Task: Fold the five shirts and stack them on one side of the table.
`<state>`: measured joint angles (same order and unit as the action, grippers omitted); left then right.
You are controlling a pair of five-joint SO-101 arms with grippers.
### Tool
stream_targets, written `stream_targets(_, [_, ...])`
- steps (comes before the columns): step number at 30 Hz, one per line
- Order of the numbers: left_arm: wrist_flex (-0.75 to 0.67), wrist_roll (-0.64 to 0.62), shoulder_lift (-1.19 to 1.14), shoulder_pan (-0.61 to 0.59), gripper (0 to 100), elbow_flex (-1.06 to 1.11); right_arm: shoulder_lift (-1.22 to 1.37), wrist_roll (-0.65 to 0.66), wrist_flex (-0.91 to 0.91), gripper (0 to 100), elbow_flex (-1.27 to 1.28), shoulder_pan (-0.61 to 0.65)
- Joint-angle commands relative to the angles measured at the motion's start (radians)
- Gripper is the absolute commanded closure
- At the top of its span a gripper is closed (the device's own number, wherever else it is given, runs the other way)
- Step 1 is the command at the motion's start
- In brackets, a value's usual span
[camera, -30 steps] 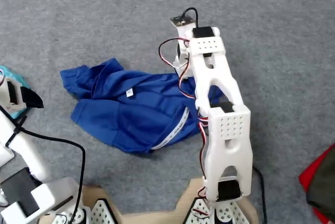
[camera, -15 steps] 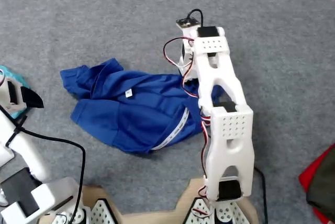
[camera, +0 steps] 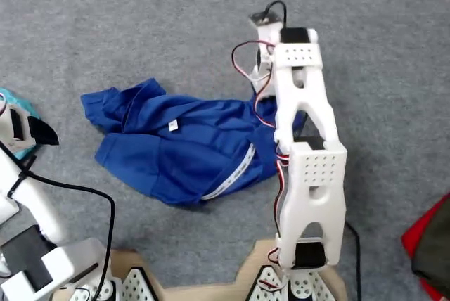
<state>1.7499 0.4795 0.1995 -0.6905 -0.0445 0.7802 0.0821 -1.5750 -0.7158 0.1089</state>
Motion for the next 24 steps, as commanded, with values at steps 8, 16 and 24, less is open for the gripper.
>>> stream_targets(8, [-0.021, -0.281, 0.028, 0.342, 70, -0.014, -0.082, 0.015, -0.094, 99.2, -0.334, -0.097])
stream_targets(16, [-0.292, -0.425, -0.051, 0.611, 70, -0.003, 0.054, 0.069, 0.152, 99.1, -0.420, -0.208])
stream_targets(24, [-0.442, -0.417, -0.300, 0.660, 70, -0.014, 0.236, 0.074, 0.295, 99.1, -0.460, -0.203])
